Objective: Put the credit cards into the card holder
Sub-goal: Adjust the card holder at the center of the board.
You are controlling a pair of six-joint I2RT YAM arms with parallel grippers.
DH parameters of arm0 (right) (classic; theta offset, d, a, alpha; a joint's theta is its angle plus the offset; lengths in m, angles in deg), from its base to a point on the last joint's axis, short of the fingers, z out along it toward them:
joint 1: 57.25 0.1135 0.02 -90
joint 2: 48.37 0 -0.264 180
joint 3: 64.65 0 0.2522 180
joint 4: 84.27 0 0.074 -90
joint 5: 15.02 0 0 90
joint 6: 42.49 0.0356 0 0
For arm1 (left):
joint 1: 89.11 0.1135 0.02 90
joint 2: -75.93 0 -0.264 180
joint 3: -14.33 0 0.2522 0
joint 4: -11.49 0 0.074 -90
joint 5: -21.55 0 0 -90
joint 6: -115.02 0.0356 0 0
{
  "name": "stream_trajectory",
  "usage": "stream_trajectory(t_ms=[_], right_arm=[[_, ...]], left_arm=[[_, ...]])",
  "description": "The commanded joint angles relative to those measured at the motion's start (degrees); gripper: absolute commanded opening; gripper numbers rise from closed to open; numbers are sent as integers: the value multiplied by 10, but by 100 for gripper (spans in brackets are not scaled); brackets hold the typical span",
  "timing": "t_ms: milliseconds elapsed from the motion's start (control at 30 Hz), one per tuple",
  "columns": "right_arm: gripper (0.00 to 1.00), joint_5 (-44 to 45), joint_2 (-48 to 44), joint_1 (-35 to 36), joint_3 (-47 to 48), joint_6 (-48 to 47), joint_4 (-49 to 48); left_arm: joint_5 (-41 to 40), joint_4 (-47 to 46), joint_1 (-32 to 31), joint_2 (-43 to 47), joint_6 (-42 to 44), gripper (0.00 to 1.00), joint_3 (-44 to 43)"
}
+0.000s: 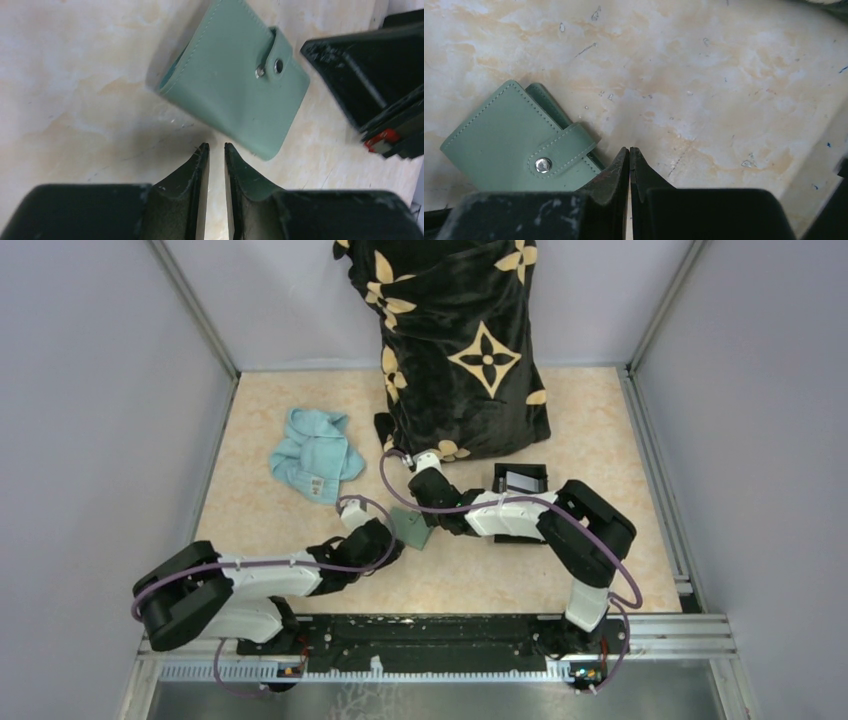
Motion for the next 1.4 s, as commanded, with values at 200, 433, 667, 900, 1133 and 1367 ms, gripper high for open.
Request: stream_trajectory(t_ms=[200, 433, 667, 900, 1133, 1367], right_arm=[[1, -33, -18, 0, -27, 24, -37], [0, -17, -48, 29, -57, 50, -28], [0, 8, -82, 52, -70, 73, -20], [0, 61, -96, 71, -56, 76, 16], [6, 103, -108, 79, -30, 67, 57], [59, 136, -143, 78, -57, 35, -14]], left_arm=[[-62, 120, -3, -83, -34, 26, -32], [-84, 151, -3, -65, -52, 26, -27], [-104, 174, -2, -42, -37, 27, -34], [-124, 189, -2, -30, -30, 28, -37], [-152, 163, -2, -6, -24, 30, -16], [-160, 112, 2, 36, -6, 45, 18]])
